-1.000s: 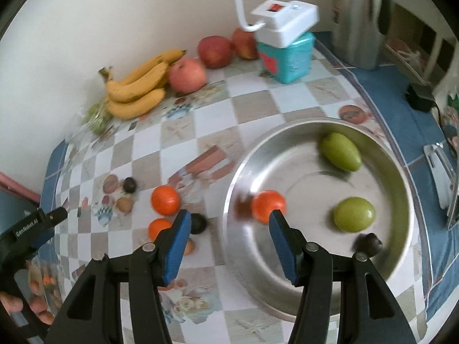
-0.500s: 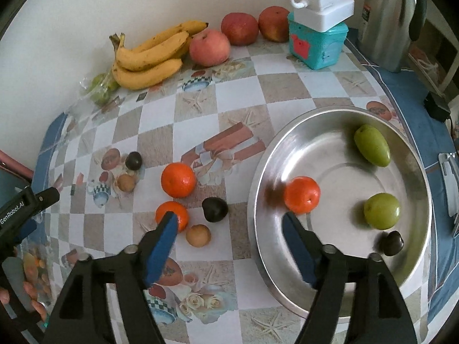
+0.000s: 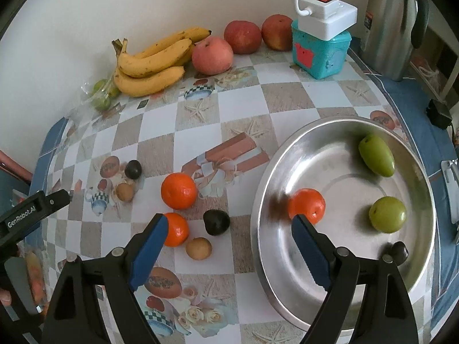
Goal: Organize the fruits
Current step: 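Move the left gripper toward a kiwi while the right gripper moves toward a tangerine, then close the right gripper on the tangerine while the left gripper closes on the kiwi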
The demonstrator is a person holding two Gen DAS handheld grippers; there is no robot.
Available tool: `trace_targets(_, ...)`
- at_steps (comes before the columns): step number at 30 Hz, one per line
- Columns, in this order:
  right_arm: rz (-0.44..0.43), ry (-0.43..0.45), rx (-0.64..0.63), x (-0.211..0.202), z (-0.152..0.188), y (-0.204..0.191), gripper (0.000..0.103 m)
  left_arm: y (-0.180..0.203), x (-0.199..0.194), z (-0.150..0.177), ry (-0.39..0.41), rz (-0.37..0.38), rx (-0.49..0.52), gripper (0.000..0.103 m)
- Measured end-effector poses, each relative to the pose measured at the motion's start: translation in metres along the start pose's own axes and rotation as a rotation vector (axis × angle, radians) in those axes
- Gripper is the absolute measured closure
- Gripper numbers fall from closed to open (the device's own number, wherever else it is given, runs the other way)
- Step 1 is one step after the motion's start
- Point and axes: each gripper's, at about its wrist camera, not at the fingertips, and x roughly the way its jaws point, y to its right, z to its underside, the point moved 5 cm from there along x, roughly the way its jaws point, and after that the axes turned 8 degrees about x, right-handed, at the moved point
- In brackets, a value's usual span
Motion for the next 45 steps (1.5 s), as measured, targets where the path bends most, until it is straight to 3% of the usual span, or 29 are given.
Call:
trace_targets(5, -0.022, -0.016, 0.011, 0.004, 0.001, -0.001, 0.015, 0.007, 0.0, -0.006, 0.019, 0.021, 0.015, 0.0)
trace_targets(11, -0.045, 0.035, -0.024, 0.0, -0.007, -0.017, 0.015, 0.009, 0.008, -0.01, -0.003, 0.048, 0.025, 0.0)
trace_targets(19, -0.067, 0.041, -0.058, 0.006, -0.014, -0.036, 0.015, 0.012, 0.017, -0.016, -0.008, 0.128, -0.003, 0.0)
trace_targets(25, -0.044, 0.029, -0.067, 0.018, -0.02, -0.042, 0.015, 0.034, 0.029, -0.015, -0.03, 0.21, 0.014, 0.001)
trace_targets(28, -0.048, 0.011, -0.063, 0.028, -0.02, -0.043, 0.015, 0.046, 0.043, -0.011, -0.067, 0.231, 0.025, 0.012)
trace_targets(32, -0.037, -0.017, -0.072, 0.04, -0.017, -0.044, 0.027, 0.057, 0.059, -0.004, -0.111, 0.268, 0.013, 0.019)
trace_targets(34, -0.034, -0.029, -0.07, 0.047, -0.015, -0.044, 0.027, 0.059, 0.064, -0.002, -0.123, 0.291, 0.003, 0.025)
trace_targets(39, -0.033, -0.045, -0.089, 0.055, -0.013, -0.05, 0.028, 0.066, 0.069, -0.002, -0.124, 0.301, 0.013, 0.044)
trace_targets(41, -0.031, -0.047, -0.099, 0.057, -0.013, -0.053, 0.038, 0.068, 0.07, -0.002, -0.127, 0.315, 0.011, 0.049)
trace_targets(45, -0.026, -0.053, -0.114, 0.061, -0.013, -0.057, 0.042, 0.073, 0.071, -0.003, -0.124, 0.322, 0.023, 0.064)
